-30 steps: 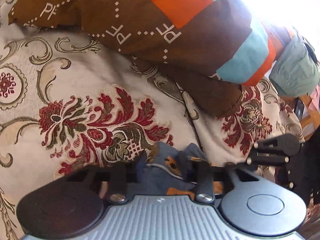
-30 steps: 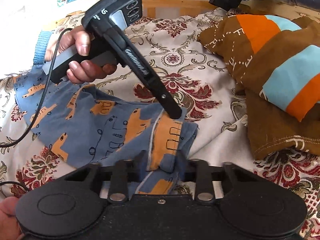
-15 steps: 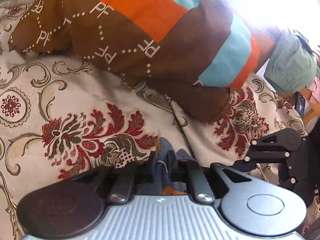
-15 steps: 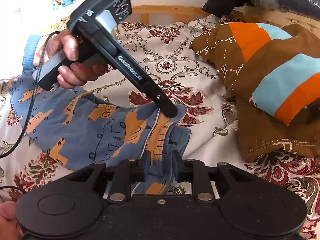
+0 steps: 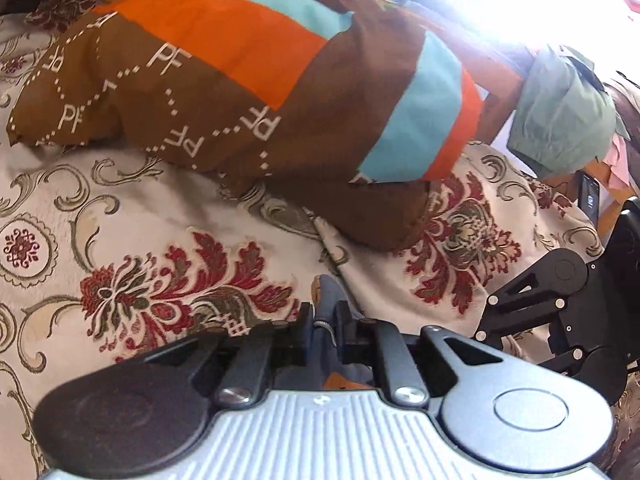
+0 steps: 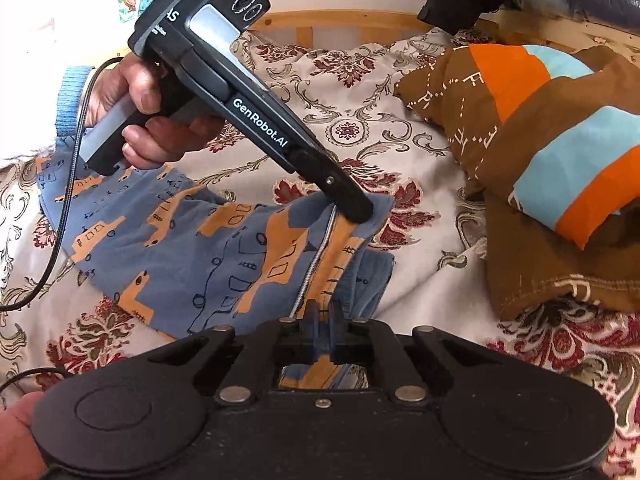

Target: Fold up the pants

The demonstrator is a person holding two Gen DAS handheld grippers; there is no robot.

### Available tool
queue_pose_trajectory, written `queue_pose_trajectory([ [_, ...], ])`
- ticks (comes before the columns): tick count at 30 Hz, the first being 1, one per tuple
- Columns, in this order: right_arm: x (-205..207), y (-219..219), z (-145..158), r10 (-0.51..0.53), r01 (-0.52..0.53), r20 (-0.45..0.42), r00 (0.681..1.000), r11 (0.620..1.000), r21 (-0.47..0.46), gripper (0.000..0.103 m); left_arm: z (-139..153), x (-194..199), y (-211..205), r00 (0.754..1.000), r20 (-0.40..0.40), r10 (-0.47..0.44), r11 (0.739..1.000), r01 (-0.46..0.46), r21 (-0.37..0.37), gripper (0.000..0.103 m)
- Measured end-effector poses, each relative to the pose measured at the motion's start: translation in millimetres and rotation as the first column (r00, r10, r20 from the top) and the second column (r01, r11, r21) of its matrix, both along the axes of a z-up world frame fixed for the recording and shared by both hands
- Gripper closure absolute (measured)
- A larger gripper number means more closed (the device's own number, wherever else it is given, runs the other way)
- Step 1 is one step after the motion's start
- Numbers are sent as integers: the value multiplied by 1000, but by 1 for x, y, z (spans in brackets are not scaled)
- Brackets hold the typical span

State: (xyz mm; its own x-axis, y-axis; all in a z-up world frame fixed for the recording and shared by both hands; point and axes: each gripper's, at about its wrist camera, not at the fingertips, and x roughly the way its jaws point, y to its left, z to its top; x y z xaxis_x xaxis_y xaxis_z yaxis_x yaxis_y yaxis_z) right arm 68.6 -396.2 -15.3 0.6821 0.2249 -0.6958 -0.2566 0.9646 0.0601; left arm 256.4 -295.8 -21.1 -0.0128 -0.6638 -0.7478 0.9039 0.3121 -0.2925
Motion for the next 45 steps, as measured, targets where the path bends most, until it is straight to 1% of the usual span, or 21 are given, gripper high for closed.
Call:
queue_pose_trajectory([
  [6,-22,-13,20,-96,103,-46,994,976,191,101,7,-20,-12,998,38,-57,998,57,4,90],
  [8,-25,-15,23,-115,125,-61,992,969,211,101,4,-26,-17,995,63,-73,997,72,23,90],
  [11,-19,-14,11,-118,132,-92,989,976,171,99,-10,-30,-25,993,103,-63,995,55,78,90],
  [12,-16,-13,6,-122,138,-104,987,978,158,89,-14,-30,-27,993,107,-54,995,45,87,87],
  [15,-19,-16,-1,-145,161,-111,983,975,155,70,-18,-28,-22,995,102,-10,998,3,68,66],
  [16,-21,-18,-1,-144,159,-104,984,975,158,67,-17,-27,-20,995,103,-12,998,6,57,49],
  [18,-25,-23,-1,-156,170,-96,983,971,167,57,-15,-24,-16,993,114,-13,999,9,41,27],
  [19,-26,-26,-2,-163,180,-104,981,967,181,57,-14,-21,-15,993,113,-19,999,15,40,26],
  [21,-24,-32,-8,-177,203,-132,975,954,221,57,-16,-13,-17,995,89,-38,998,33,60,26],
  [23,-22,-37,-12,-177,213,-152,972,939,271,56,-22,-3,-17,998,31,-56,993,53,102,28],
  [26,-14,-44,-20,-176,233,-190,966,913,335,57,-38,13,-21,994,-85,-75,985,87,150,42],
  [28,-8,-49,-26,-187,258,-218,958,894,367,61,-42,15,-21,994,-87,-66,984,79,157,51],
  [29,-6,-52,-28,-194,272,-229,954,882,385,71,-43,17,-21,993,-96,-63,986,77,149,55],
  [30,-5,-53,-30,-201,286,-242,949,873,396,83,-44,17,-21,993,-104,-61,988,75,138,64],
  [31,-5,-54,-31,-207,296,-251,946,866,404,86,-44,17,-22,992,-109,-59,989,73,131,73],
  [32,-5,-55,-31,-217,307,-252,943,860,407,93,-43,16,-23,992,-115,-60,989,74,125,77],
  [33,-7,-56,-30,-221,308,-248,943,860,407,95,-42,14,-25,992,-114,-58,990,72,124,79],
  [36,-14,-56,-24,-248,317,-215,945,862,395,97,-39,5,-31,996,-76,-45,991,54,124,84],
  [41,-22,-62,-8,-303,353,-184,935,844,404,98,-22,-2,-42,998,-62,-20,998,24,62,86],
  [43,-24,-65,1,-312,350,-158,937,852,388,98,-16,-5,-50,999,-29,-30,999,31,43,86],
  [45,-24,-64,7,-319,343,-127,939,881,325,96,-18,-8,-59,1000,-8,-26,999,27,48,83],
])
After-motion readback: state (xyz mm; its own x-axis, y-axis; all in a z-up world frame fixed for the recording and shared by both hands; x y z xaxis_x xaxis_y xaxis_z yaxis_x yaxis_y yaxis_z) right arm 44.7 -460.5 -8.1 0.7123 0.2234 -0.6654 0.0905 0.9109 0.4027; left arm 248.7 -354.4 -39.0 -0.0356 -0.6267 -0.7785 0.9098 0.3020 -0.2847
